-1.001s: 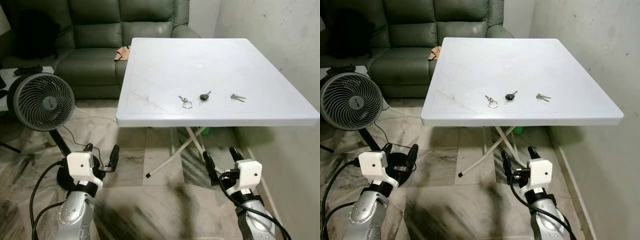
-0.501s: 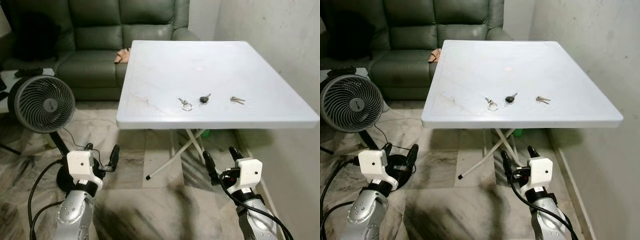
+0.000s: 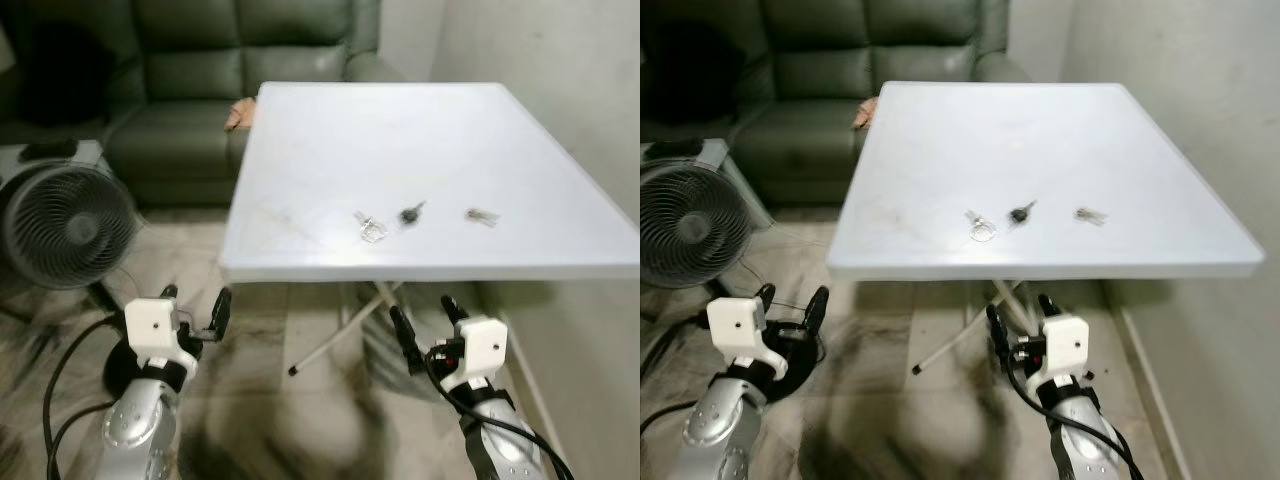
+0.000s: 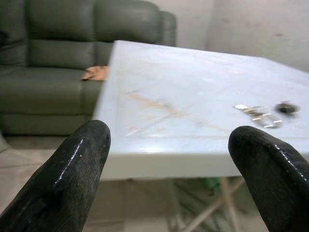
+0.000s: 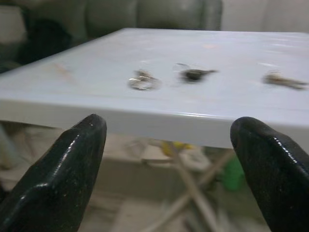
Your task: Hang keys on a hook
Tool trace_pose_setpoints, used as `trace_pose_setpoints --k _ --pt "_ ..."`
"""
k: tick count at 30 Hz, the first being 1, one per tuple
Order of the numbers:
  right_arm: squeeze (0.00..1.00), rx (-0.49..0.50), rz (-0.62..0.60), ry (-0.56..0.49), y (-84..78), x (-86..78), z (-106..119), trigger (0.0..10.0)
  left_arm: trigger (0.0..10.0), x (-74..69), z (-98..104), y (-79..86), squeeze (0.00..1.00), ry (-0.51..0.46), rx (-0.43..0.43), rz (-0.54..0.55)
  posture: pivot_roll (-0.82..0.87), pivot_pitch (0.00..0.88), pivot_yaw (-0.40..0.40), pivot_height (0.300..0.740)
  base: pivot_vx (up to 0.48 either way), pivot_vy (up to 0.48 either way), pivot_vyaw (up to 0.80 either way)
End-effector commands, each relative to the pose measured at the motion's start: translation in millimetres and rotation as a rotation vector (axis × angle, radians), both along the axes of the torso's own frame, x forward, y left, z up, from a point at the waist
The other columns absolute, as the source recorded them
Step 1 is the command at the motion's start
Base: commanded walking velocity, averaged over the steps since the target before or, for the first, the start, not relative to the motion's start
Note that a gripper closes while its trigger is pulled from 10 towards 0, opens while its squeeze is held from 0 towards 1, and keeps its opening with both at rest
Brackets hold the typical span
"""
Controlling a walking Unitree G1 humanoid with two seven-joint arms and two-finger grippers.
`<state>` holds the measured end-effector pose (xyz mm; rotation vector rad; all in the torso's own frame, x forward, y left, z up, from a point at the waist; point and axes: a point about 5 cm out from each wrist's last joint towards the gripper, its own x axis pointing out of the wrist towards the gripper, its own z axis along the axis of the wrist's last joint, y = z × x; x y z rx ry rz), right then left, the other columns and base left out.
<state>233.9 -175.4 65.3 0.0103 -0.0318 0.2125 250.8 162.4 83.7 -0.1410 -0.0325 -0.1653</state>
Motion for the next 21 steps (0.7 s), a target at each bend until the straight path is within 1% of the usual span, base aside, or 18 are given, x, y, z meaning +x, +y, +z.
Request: trace_pose_setpoints --k 1,21 --pt "0.00 0.028 0.028 -0.035 12.0 4.4 7.8 10.0 10.0 -0.4 4.2 13.2 0.00 -0.008 0.030 0.030 0.02 0.000 0.021 0.740 0.315 0.000 0.00" --pt "0.00 0.022 0.053 -0.034 13.9 3.6 8.6 10.0 10.0 -1.1 4.0 9.5 0.00 -0.003 0.006 0.026 0.02 0.000 0.011 0.740 0.295 0.000 0.00"
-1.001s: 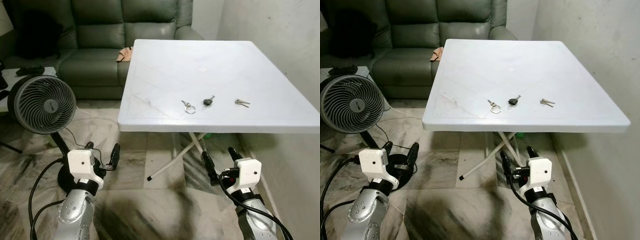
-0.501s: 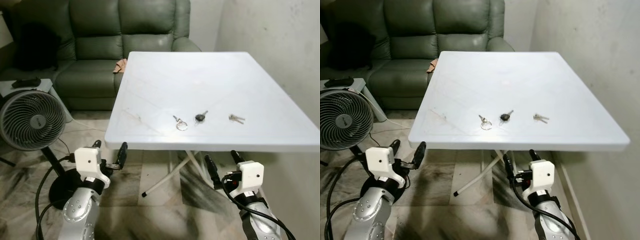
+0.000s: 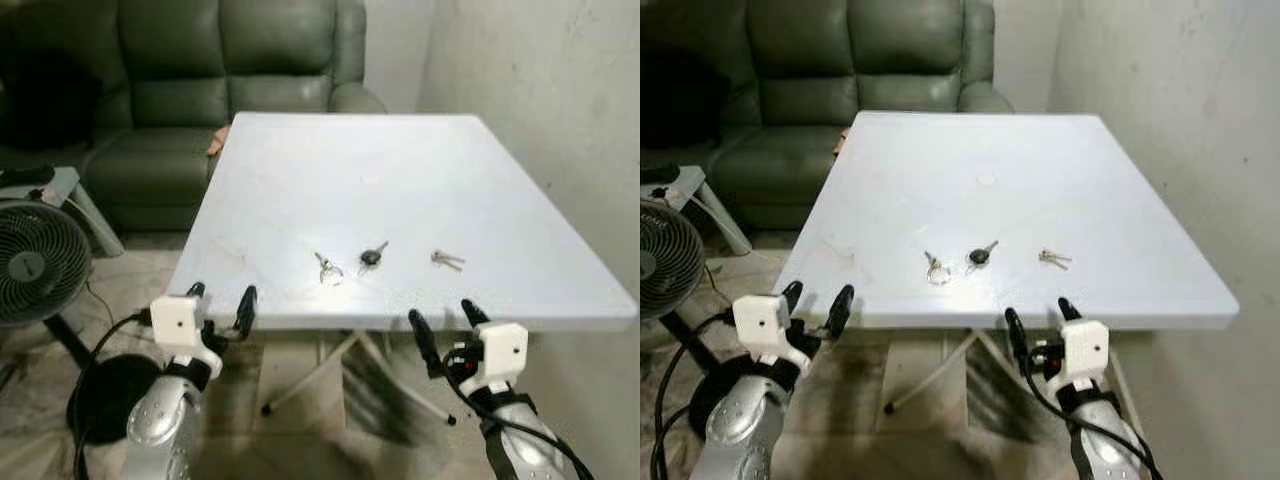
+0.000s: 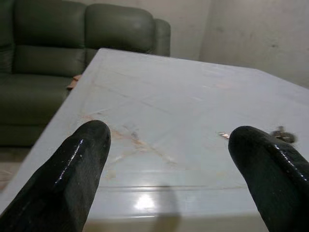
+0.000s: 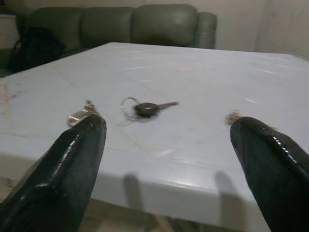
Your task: Hang keys on a hook
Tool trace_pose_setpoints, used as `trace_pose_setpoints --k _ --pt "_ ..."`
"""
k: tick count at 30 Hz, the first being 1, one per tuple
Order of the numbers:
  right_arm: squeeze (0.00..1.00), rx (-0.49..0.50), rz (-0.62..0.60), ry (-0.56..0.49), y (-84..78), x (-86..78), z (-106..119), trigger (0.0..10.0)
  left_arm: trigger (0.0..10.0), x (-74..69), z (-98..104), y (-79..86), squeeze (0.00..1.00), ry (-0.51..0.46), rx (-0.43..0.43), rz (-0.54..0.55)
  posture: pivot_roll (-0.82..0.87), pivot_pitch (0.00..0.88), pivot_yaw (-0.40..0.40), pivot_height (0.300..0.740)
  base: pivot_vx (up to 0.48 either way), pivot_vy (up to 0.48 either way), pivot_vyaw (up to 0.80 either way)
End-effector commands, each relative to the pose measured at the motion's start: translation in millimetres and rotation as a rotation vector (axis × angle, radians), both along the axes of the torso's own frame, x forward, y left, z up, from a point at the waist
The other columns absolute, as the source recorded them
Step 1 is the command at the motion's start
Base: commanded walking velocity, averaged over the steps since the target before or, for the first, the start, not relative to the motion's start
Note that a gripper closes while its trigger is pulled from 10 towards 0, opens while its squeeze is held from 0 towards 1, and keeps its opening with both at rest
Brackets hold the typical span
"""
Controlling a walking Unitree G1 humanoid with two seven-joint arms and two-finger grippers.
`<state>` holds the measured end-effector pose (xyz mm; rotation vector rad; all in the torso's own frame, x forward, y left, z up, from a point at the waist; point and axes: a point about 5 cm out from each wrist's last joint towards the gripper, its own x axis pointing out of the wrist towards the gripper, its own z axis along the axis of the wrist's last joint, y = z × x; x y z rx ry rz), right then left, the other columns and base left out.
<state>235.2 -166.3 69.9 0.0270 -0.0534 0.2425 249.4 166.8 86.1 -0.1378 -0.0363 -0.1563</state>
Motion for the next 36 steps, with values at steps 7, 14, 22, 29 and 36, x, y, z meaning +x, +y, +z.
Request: trace_pose_setpoints --k 7,14,22,29,36 --pt "0.00 -0.001 0.033 -0.012 5.6 1.5 4.3 10.0 10.0 -0.9 2.1 3.6 0.00 -0.002 -0.001 0.019 0.03 0.000 0.006 0.740 0.274 0.000 0.00" --pt "0.00 -0.005 0.039 -0.010 5.5 1.0 4.6 10.0 10.0 -2.1 1.9 3.3 0.00 0.001 -0.003 0.023 0.03 0.000 0.002 0.740 0.269 0.000 0.00" --pt "0.00 -0.009 0.044 -0.010 5.9 0.8 5.0 10.0 10.0 -2.8 1.8 2.8 0.00 0.001 -0.004 0.023 0.03 0.000 0.001 0.740 0.268 0.000 0.00" --pt "0.00 -0.017 0.042 -0.005 5.5 0.6 5.5 10.0 10.0 -2.9 2.6 1.7 0.00 -0.005 0.005 0.026 0.03 0.000 -0.001 0.740 0.189 0.000 0.00" --pt "0.00 -0.020 0.041 -0.003 5.1 1.5 6.2 10.0 10.0 -3.0 3.5 -0.5 0.00 -0.010 0.020 0.023 0.03 0.000 -0.002 0.740 0.000 0.000 0.00"
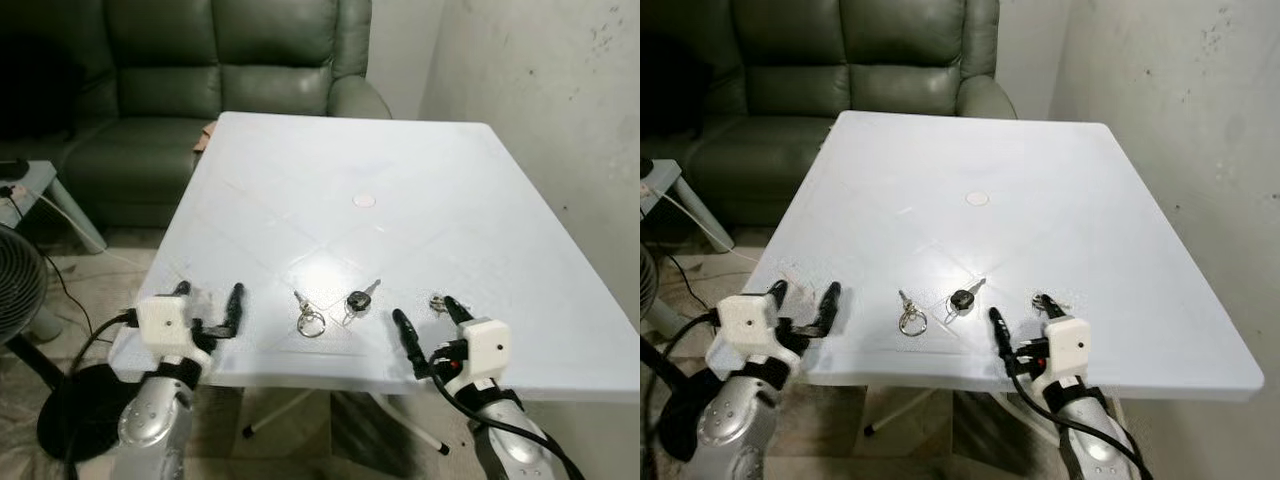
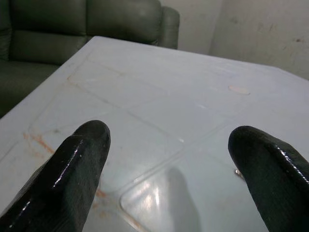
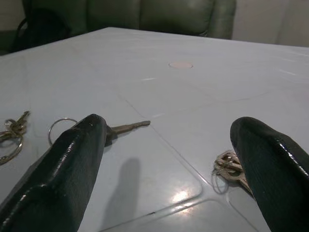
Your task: Hang keys on a hook
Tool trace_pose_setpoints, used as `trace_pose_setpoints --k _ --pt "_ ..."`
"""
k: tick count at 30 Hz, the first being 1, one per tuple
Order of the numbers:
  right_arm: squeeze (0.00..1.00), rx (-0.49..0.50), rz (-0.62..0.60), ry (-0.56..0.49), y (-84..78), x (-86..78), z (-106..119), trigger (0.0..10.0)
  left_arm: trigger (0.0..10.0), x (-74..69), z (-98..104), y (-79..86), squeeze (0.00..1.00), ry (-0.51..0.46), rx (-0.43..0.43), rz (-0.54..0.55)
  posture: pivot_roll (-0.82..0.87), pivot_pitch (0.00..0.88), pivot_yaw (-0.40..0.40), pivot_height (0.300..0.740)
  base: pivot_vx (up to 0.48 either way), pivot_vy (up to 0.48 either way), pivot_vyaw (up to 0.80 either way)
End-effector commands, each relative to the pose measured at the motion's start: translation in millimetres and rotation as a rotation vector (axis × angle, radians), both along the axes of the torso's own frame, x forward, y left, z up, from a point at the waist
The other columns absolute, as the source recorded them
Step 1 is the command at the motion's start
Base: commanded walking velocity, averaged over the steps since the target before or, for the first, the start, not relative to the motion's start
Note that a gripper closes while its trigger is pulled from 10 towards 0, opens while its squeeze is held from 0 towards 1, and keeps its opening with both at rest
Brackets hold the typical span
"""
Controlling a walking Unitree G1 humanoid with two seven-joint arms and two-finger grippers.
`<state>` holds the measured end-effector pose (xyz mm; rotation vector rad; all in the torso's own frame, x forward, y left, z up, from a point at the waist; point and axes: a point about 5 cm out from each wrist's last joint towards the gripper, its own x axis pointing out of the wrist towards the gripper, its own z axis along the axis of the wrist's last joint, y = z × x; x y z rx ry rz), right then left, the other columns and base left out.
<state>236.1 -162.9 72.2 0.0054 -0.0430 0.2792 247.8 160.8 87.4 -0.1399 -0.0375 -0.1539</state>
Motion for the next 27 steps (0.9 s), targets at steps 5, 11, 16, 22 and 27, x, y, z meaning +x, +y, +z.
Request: trace_pose_setpoints --k 5,11,16,22,27 --pt "0.00 -0.013 -0.007 0.003 0.6 5.5 4.9 10.0 10.0 1.4 5.0 3.7 0.00 -0.019 0.033 -0.003 0.03 0.000 -0.006 0.740 0.000 0.000 0.00" --pt "0.00 -0.017 -0.024 0.011 -0.3 12.1 7.0 10.0 10.0 5.4 7.6 -2.4 0.00 -0.028 0.041 -0.046 0.03 0.000 -0.010 0.740 0.000 0.000 0.00" --pt "0.00 -0.024 -0.031 0.010 -0.6 15.2 9.2 10.0 10.0 7.0 8.5 -10.8 0.00 -0.039 0.066 -0.094 0.03 0.000 -0.009 0.740 0.000 0.000 0.00" --pt "0.00 -0.020 -0.079 0.038 -2.1 20.8 8.5 10.0 10.0 7.3 9.1 -19.2 0.00 -0.051 0.096 -0.149 0.03 0.000 -0.008 0.740 0.000 0.000 0.00" --pt "0.00 -0.018 -0.120 0.065 -1.8 26.1 8.0 10.0 10.0 5.8 10.4 -29.0 0.00 -0.066 0.118 -0.220 0.03 0.000 -0.008 0.740 0.000 0.000 0.00"
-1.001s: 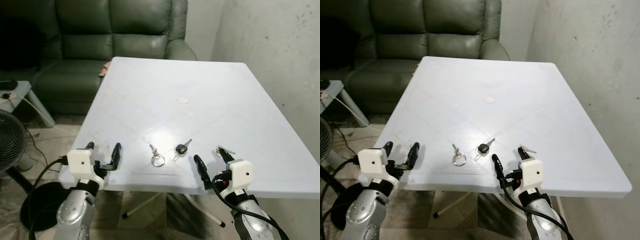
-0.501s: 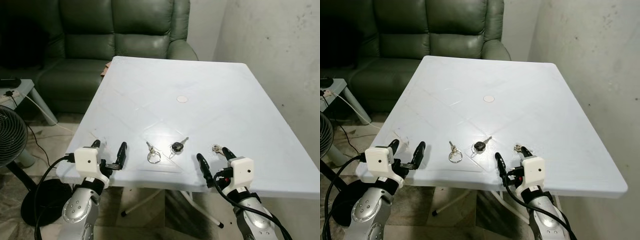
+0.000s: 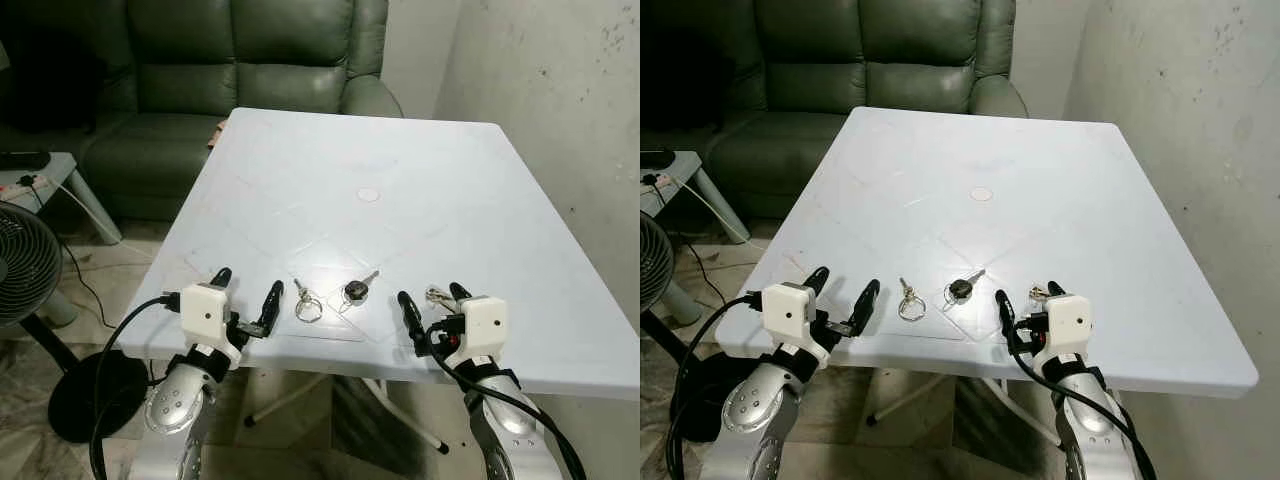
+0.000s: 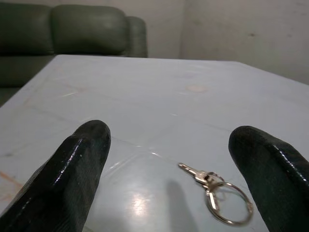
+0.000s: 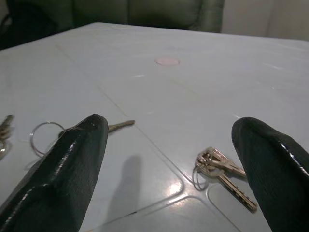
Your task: Hang keys on a hook
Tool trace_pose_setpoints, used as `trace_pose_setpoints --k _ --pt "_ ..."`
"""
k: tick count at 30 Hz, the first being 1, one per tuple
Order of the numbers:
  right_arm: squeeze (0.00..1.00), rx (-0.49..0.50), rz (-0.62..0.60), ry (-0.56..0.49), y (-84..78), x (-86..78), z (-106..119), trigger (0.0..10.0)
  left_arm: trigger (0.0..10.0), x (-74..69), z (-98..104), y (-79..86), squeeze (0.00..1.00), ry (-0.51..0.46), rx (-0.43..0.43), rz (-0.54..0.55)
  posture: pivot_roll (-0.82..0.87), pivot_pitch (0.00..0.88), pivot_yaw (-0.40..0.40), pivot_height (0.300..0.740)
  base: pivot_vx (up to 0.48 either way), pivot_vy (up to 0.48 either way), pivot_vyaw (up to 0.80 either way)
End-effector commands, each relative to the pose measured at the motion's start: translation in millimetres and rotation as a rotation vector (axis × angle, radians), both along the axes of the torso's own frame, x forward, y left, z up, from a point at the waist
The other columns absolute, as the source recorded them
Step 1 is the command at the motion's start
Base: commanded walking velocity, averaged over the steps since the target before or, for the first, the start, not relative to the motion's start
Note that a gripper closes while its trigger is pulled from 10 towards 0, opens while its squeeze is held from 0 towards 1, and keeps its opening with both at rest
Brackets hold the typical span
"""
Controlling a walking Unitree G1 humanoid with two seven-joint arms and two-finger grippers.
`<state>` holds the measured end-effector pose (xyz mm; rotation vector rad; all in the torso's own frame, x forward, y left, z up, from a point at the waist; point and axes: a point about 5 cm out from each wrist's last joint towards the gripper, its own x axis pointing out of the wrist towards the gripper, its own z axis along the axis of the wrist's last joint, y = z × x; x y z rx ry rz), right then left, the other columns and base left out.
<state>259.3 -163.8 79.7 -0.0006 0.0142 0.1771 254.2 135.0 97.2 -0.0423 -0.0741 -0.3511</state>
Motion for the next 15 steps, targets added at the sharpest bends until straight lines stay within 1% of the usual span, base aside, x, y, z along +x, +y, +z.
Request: trace_pose_setpoints --k 1,6,9,12,15 --pt "0.00 -0.012 -0.023 0.009 -0.9 3.5 0.4 10.0 10.0 -1.0 0.6 -4.6 0.00 -0.011 0.023 -0.037 0.03 0.000 -0.008 0.740 0.000 0.000 0.00" --pt "0.00 -0.009 -0.062 0.028 -0.5 10.3 1.8 10.0 10.0 -2.6 1.0 -16.1 0.00 -0.024 0.053 -0.112 0.03 0.000 -0.007 0.740 0.000 0.000 0.00" --pt "0.00 -0.013 -0.090 0.037 -0.8 15.0 3.5 10.0 10.0 -4.1 1.3 -26.2 0.00 -0.034 0.070 -0.172 0.03 0.000 -0.007 0.740 0.000 0.000 0.00" --pt "0.00 -0.019 -0.094 0.037 -0.6 16.3 4.7 10.0 10.0 -4.8 1.7 -28.2 0.00 -0.039 0.071 -0.182 0.03 0.000 -0.004 0.740 0.000 0.000 0.00" --pt "0.00 -0.037 -0.114 0.045 -0.8 20.3 6.9 10.0 10.0 -8.4 1.0 -35.5 0.00 -0.039 0.075 -0.224 0.03 0.000 -0.006 0.740 0.000 0.000 0.00"
